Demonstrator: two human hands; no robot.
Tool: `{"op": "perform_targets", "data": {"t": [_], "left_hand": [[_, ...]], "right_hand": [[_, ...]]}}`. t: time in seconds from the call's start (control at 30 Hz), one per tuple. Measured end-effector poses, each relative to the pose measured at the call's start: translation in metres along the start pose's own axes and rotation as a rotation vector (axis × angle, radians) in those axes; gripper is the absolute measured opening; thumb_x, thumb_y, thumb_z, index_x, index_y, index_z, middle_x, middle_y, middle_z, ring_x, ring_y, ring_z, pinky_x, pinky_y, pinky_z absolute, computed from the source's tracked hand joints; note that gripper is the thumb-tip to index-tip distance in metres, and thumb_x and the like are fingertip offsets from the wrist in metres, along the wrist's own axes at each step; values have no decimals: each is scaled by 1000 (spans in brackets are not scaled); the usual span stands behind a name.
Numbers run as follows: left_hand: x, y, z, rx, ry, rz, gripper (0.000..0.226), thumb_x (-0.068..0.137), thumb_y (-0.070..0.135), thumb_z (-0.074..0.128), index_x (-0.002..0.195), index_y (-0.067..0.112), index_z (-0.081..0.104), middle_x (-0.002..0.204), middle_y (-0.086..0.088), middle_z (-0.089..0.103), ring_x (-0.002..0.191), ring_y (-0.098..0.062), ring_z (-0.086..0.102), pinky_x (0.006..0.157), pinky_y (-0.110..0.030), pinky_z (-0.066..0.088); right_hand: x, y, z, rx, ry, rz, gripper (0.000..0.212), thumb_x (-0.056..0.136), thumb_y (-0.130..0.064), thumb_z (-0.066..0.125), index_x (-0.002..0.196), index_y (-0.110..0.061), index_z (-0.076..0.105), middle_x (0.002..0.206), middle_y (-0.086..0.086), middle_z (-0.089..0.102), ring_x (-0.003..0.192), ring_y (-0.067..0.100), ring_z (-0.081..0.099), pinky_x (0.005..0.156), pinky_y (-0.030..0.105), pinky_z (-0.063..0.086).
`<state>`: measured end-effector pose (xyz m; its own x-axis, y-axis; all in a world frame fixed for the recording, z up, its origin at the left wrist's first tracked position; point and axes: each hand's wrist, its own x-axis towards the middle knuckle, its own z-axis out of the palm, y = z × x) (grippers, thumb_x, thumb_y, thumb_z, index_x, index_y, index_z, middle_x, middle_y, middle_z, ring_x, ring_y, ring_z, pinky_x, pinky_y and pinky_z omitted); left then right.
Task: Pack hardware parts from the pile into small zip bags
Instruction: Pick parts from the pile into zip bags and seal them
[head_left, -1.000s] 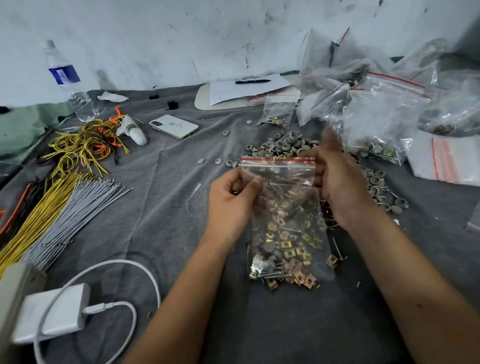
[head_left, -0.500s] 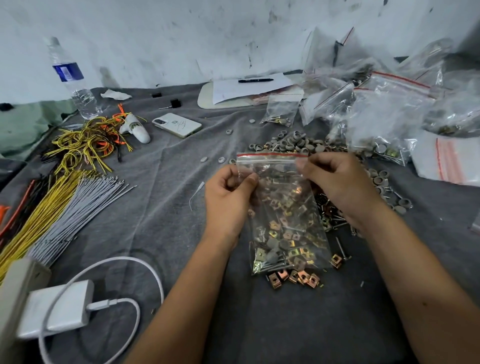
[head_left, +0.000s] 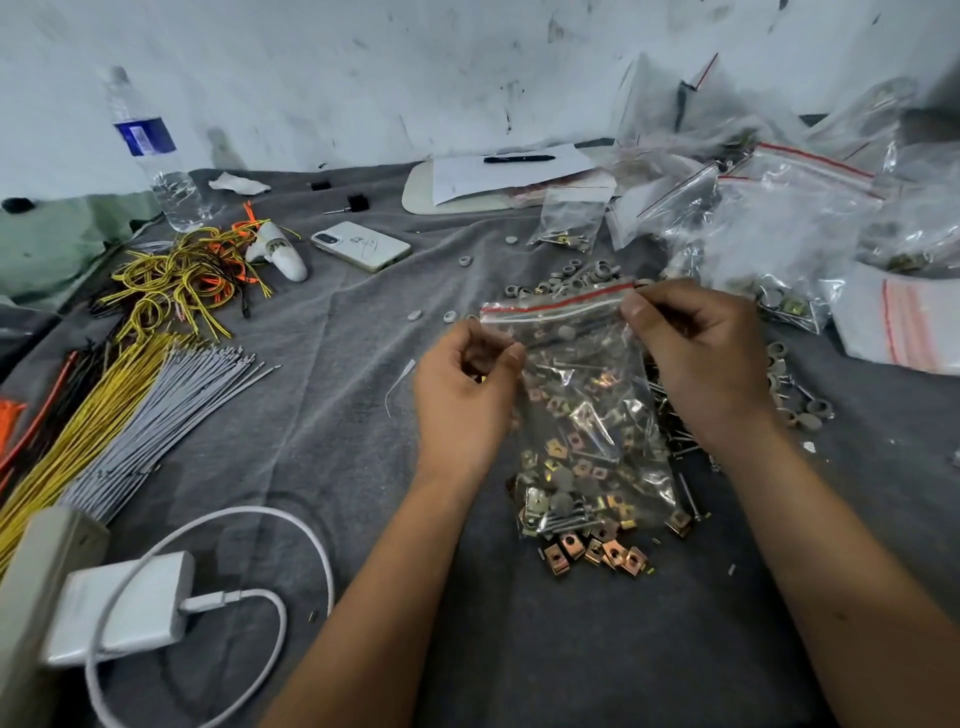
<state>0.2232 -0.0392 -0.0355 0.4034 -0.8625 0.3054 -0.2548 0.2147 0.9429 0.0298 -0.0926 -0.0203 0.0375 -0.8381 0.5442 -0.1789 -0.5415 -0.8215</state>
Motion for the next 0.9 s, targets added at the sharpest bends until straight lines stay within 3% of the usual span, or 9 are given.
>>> {"op": "perform_targets", "data": {"t": [0.07,0.13,0.2,0.3,0.43,0.53,0.67,0.77,0.9], "left_hand": [[-3,0,-3,276,82,141,29,91,30,79,111,21,60,107,6,66,101,-14,61,88,-36,51],[-3,0,-4,456,98,313,49,90,44,76,128,19,57,126,5,57,119,-16,48,99,-28,38],[-1,0,-1,507,39,447,41,91,40,76,124,17,65,127,-1,57,122,-21,44,100,-26,34],[-2,-4,4,467,-26,576,15,96,27,77,104,15,74,120,-1,62,121,-25,47,100,-30,40],[2,-8,2,442,-36,606,9,95,22,76,103,18,74,119,2,63,118,-24,49,99,-24,37],[4,-8,2,438,-63,607,9,93,21,78,99,18,72,119,3,64,118,-23,50,98,-23,36],[3,-4,1,356,-105,571,15,90,19,79,91,19,64,105,10,67,106,-15,58,90,-26,43],[1,0,0,311,-119,513,20,87,16,80,96,23,63,97,18,64,98,-7,59,83,-20,45],[-1,2,-1,242,-111,499,28,82,6,83,97,19,65,93,14,68,93,-10,67,81,-24,53]], "right_hand": [[-2,-2,4,-153,-25,-146,7,95,-16,72,96,-21,77,82,-11,70,76,1,63,68,15,47],[-5,-4,10,-279,-100,-263,7,94,-12,73,98,-8,78,86,0,69,77,7,63,65,21,49],[-8,-5,16,-345,-171,-366,9,93,-9,74,98,-3,79,88,4,69,77,14,63,65,26,52],[-9,-6,18,-345,-196,-427,11,93,-10,74,99,-2,80,91,5,70,82,17,65,70,32,54],[-8,-4,16,-336,-221,-412,14,92,-15,76,98,-3,81,91,6,71,85,21,66,73,40,55],[-8,-8,15,-312,-214,-395,13,90,-16,79,96,-4,81,92,5,71,87,18,67,75,37,55],[-9,-12,15,-269,-188,-391,12,86,-12,82,95,-5,80,93,4,71,88,15,68,77,32,55],[-10,-12,16,-270,-223,-376,12,85,-10,83,95,-5,80,94,6,70,90,19,67,78,37,55],[-10,-12,16,-273,-235,-362,11,84,-9,83,94,-5,80,95,5,70,93,23,66,79,44,55]]}}
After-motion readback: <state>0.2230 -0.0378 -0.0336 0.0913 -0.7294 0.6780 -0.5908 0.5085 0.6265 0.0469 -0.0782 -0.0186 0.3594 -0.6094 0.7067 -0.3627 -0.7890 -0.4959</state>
